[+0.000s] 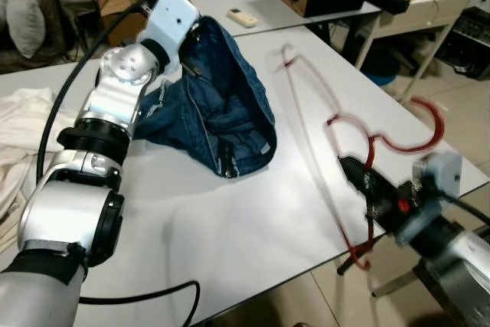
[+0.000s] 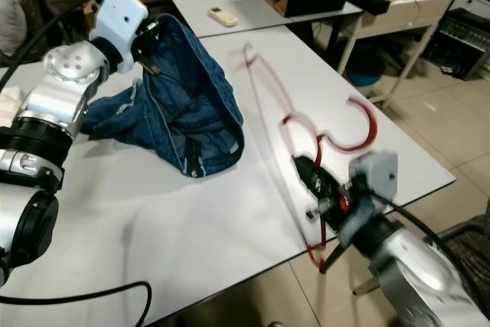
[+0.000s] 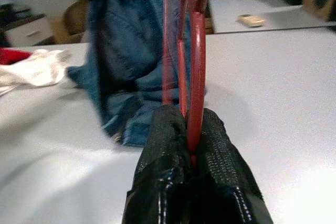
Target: Hang hanger
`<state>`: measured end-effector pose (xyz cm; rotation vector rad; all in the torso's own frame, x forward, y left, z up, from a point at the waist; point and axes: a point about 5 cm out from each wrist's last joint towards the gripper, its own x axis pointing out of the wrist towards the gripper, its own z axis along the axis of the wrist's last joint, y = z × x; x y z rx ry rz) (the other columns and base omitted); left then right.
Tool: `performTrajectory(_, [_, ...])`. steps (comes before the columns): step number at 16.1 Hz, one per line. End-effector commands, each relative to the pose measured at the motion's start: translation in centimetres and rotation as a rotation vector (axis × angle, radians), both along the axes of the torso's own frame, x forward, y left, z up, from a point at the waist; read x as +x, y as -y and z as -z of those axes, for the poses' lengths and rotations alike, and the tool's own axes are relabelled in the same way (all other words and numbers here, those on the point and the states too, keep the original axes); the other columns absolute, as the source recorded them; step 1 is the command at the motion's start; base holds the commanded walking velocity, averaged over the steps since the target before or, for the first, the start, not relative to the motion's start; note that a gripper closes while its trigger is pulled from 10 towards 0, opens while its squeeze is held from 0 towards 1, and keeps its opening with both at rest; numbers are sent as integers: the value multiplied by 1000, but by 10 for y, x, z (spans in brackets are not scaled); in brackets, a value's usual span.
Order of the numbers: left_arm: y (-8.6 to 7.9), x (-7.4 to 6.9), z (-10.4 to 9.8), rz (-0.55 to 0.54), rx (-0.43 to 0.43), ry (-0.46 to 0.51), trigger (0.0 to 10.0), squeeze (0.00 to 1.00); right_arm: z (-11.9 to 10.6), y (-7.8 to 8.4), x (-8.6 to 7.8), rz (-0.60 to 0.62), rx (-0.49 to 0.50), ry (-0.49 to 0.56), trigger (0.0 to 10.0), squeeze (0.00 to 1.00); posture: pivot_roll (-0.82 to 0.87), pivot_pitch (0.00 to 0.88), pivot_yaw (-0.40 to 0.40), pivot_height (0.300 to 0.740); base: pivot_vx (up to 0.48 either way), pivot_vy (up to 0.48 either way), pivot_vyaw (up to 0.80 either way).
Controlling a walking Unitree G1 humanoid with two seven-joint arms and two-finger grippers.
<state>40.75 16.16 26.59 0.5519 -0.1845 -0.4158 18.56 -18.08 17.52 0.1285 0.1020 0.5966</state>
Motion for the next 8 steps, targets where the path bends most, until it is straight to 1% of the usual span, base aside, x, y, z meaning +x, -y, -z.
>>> performTrajectory(1, [3,0,-10,-3,-4,26,0,0,0,-2,-12,-101,1,-44,10000,0,-22,12,1,740,0,0,0])
performTrajectory(3, [5,-1,-12,4,-3,31,0,0,5,-4,-15,-126,-5,-78,10000,0,-22,12,1,740,0,0,0])
performTrajectory(4, [6,-3,-16,25,-4,39,0,0,9,-10,-12,-140,16,-111,10000,0,-14,13,-5,740,0,0,0])
performTrajectory(5, [7,-5,-20,42,-9,46,0,0,10,-12,-10,-151,29,-123,10000,0,-7,13,-9,740,0,0,0])
performTrajectory(8, [13,-11,-24,110,12,52,0,0,16,-16,-5,-169,28,-166,10000,0,4,8,-21,740,0,0,0])
